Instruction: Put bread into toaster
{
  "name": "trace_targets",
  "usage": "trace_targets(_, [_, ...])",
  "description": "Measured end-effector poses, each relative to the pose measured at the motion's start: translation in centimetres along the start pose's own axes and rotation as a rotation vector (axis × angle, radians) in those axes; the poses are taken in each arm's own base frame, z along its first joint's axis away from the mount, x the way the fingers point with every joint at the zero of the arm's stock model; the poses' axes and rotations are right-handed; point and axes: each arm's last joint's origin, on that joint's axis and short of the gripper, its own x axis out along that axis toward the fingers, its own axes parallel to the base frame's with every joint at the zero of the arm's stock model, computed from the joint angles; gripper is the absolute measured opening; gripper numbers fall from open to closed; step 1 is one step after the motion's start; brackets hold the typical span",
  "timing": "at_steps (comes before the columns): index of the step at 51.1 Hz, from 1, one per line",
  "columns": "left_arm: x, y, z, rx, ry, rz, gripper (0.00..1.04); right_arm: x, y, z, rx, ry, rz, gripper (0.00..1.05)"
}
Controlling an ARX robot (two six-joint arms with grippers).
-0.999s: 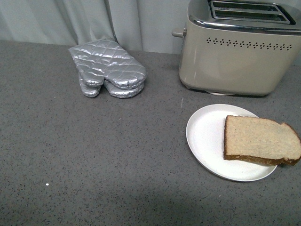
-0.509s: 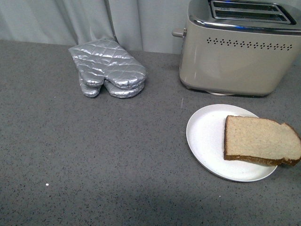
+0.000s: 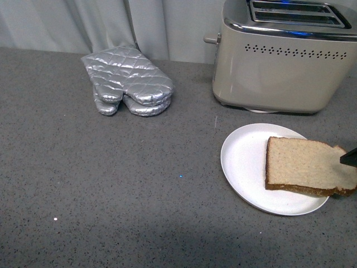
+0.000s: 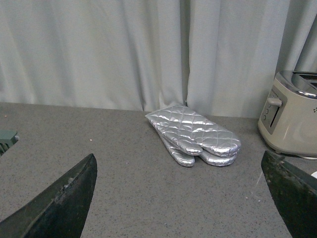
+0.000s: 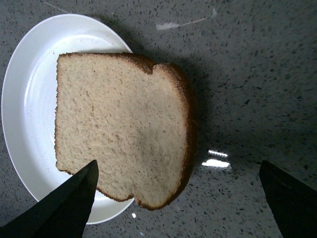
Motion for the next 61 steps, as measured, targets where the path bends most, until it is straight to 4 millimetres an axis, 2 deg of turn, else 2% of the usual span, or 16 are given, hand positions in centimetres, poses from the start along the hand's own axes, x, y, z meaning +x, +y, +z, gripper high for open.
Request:
trace_targets(8, [0.0, 0.0, 0.0, 0.000, 0.000, 0.000, 0.98, 2.1, 0.3, 0.0, 0.069, 0.009, 0.036, 0.93])
trace_targets(17, [0.0, 0.0, 0.0, 0.000, 0.000, 0.000, 0.98, 3.0, 0.6, 0.0, 0.116, 0.024, 0.027, 0.56])
trace_targets(28, [0.0, 0.0, 0.0, 0.000, 0.000, 0.000, 0.98, 2.6, 0.9, -0.1, 0.167, 0.030, 0.030, 0.12])
trace_targets(31, [0.0, 0.0, 0.0, 0.000, 0.000, 0.000, 0.98, 2.2, 1.1, -0.1, 0.179, 0.026, 0.040, 0.06])
trace_targets(34, [0.0, 0.0, 0.0, 0.000, 0.000, 0.000, 0.98, 1.2, 1.6, 0.1, 0.202, 0.017, 0.059, 0.01])
trace_targets(40, [0.0, 0.0, 0.0, 0.000, 0.000, 0.000, 0.98, -1.5, 2.9, 0.3, 0.266, -0.024, 0.113, 0.01])
trace_targets(47, [0.0, 0.0, 0.0, 0.000, 0.000, 0.000, 0.98, -5.8, 5.5, 1.0, 0.445, -0.137, 0.190, 0.01])
trace_targets(53, [0.0, 0.0, 0.0, 0.000, 0.000, 0.000, 0.98, -10.4, 9.1, 1.1, 0.603, -0.276, 0.218, 0.01])
trace_targets(61, [0.0, 0.0, 0.0, 0.000, 0.000, 0.000, 0.98, -13.5, 13.4, 1.6, 0.691, -0.434, 0.277, 0.01])
